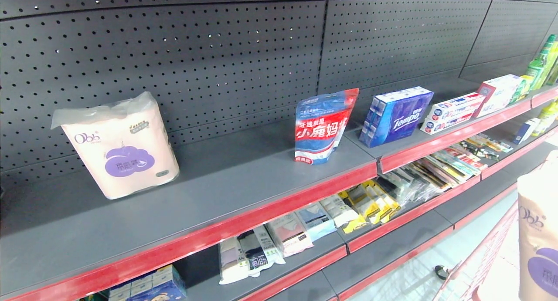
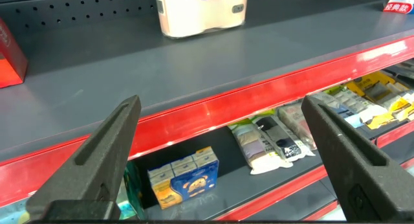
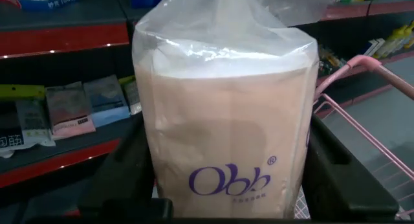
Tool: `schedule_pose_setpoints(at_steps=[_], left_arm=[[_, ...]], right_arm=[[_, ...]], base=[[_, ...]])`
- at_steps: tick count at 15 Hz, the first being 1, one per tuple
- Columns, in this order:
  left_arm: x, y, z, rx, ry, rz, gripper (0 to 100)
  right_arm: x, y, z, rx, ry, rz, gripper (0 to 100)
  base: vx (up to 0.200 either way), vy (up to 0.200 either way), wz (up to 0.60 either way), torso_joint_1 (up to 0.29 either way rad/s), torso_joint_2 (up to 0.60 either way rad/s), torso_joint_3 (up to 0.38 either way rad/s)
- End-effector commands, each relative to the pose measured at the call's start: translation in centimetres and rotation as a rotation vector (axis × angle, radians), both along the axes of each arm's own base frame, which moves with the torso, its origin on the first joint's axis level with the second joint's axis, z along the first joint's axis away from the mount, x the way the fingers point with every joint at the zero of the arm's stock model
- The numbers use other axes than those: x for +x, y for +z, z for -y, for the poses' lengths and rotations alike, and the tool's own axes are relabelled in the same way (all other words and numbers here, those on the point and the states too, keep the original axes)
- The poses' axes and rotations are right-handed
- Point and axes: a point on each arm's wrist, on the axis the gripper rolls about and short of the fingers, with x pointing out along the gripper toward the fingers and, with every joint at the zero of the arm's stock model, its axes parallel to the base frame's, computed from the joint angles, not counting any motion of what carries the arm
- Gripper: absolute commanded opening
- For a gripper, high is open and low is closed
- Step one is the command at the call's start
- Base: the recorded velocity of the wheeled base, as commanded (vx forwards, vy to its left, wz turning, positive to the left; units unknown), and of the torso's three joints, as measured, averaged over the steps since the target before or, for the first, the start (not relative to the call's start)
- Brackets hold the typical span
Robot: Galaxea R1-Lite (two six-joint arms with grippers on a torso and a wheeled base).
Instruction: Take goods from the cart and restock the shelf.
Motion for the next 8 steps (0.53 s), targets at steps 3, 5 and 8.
schedule_pose_setpoints(at_steps=[3, 5, 8], left_arm=[[0.01, 0.02, 0.0, 0.0, 0.0, 0.001, 100], [0.01, 0.02, 0.0, 0.002, 0.0, 0.001, 100], [0.01, 0.01, 0.0, 0.0, 0.0, -0.001, 100]], right_arm=[[0.07, -0.05, 0.0, -0.008, 0.001, -0.005, 0], [0.05, -0.09, 0.0, -0.015, 0.002, -0.005, 0], [0.07, -0.1, -0.01, -0.017, 0.004, -0.007, 0]], base=[[0.0, 0.0, 0.0, 0.0, 0.0, 0.0], [0.0, 0.0, 0.0, 0.0, 0.0, 0.0], [0.0, 0.0, 0.0, 0.028, -0.06, -0.035]])
